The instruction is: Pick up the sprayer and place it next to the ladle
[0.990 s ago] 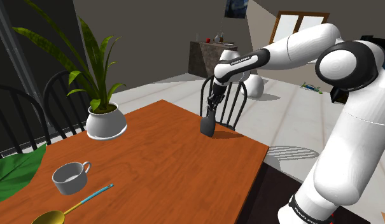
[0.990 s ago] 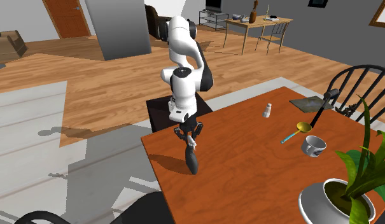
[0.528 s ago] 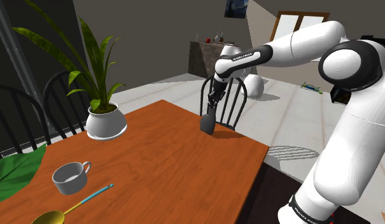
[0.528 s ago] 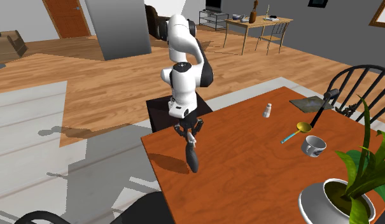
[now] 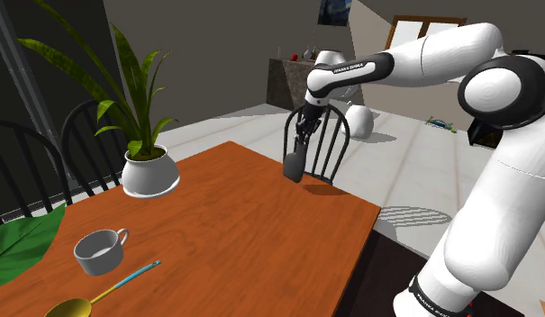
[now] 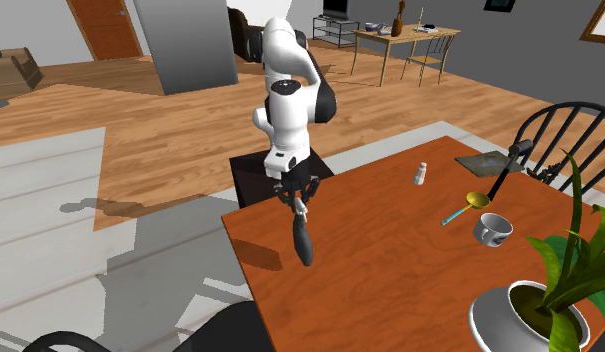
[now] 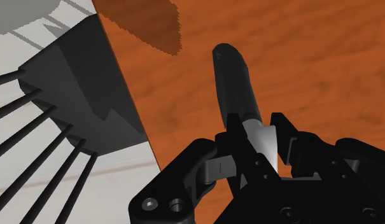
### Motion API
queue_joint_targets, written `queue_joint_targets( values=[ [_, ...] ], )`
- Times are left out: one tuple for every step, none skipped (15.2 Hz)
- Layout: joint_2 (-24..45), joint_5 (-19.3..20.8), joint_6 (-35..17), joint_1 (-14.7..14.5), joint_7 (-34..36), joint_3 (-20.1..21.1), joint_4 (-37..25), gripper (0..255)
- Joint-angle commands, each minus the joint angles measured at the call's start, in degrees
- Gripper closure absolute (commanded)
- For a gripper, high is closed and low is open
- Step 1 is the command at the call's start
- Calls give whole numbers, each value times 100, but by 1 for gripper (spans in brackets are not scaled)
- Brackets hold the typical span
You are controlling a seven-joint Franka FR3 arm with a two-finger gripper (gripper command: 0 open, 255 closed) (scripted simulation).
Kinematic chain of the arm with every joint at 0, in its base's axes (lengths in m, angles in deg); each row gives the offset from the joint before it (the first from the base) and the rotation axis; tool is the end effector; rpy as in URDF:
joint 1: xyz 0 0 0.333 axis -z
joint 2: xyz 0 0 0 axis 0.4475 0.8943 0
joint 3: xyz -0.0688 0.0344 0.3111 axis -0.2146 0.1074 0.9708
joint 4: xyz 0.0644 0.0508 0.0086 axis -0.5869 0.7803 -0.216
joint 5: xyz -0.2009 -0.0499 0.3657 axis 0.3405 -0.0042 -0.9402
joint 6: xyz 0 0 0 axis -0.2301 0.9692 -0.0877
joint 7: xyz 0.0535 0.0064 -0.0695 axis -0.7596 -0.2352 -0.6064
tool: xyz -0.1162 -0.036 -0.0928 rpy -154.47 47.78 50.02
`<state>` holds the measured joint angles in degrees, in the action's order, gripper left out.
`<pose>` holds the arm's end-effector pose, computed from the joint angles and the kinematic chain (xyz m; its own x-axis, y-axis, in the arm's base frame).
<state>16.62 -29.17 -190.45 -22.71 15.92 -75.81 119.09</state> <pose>0.5945 -0.1558 0.4274 0.9874 -0.1011 0.1214 -0.0965 -0.9944 -0.0427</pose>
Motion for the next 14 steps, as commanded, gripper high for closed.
queue_joint_targets(
  values=[
    [-20, 11, 168, 4, 8, -5, -147, 255],
    [-34, 17, 242, 4, 15, -5, -208, 255],
    [-46, 23, 316, 4, 22, -6, -270, 255],
    [-57, 28, 391, 4, 29, -6, -334, 255],
    [-67, 33, 466, 5, 35, -6, -400, 255],
    [-76, 37, 541, 5, 41, -7, -466, 255],
    [-83, 41, 616, 5, 47, -7, -535, 255],
    [-89, 44, 691, 5, 53, -7, -604, 255],
    [-94, 48, 767, 6, 59, -8, -675, 255],
    [-97, 50, 843, 6, 64, -8, -748, 255],
    [-100, 53, 919, 7, 69, -9, -822, 255],
    [-101, 55, 996, 7, 74, -9, -898, 255],
    [-100, 56, 1073, 8, 78, -10, -975, 255],
    [-99, 58, 1150, 8, 83, -11, -1054, 255]
  ],
)
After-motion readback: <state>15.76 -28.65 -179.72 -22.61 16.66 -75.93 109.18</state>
